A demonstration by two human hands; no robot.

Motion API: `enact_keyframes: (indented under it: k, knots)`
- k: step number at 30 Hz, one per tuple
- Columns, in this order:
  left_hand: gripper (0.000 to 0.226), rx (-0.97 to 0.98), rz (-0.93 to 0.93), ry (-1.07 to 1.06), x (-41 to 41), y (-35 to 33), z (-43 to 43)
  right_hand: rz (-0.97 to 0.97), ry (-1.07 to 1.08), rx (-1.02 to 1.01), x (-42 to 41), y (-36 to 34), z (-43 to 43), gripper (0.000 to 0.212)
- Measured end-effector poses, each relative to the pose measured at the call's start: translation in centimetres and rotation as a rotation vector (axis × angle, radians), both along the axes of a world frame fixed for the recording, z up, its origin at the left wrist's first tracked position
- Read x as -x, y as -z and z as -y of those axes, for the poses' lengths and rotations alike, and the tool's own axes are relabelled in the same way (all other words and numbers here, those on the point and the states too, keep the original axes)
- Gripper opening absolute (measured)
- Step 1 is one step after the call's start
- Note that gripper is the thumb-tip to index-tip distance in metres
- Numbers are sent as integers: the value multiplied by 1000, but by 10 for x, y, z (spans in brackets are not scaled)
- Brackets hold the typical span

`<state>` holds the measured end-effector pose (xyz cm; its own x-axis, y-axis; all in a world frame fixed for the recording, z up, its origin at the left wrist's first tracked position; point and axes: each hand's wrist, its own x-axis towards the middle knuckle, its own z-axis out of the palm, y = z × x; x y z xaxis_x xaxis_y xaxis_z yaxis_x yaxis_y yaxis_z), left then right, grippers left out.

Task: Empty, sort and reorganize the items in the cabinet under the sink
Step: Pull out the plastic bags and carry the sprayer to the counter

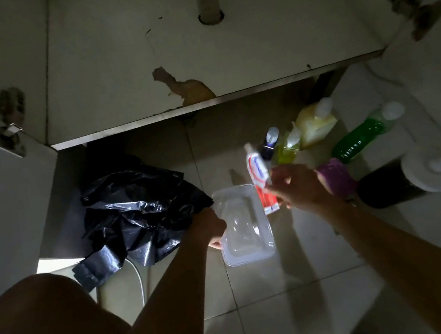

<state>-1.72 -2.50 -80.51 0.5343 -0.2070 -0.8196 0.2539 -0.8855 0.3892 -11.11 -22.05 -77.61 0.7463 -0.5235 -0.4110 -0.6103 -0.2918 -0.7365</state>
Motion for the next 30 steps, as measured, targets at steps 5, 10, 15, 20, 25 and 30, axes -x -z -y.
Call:
enact_keyframes:
  k: [5,10,15,20,25,30]
  knots:
    - [53,14,58,-28,0,10,4,-194,-165,-124,25,18,-29,23]
    - [47,35,73,-85,8,9,8,-186,-182,252,19,44,-55,42]
    - [76,62,28,-99,0,33,1,-138,-154,546,11,39,-39,40]
    - [59,67,-3,-100,-7,47,-4,-215,-213,503,-30,45,-7,24]
    - [41,70,-63,-146,-7,39,-3,-345,-338,569,-52,47,-6,32]
    - [12,88,-152,-216,-2,13,1,-373,-324,563,-60,41,-6,28]
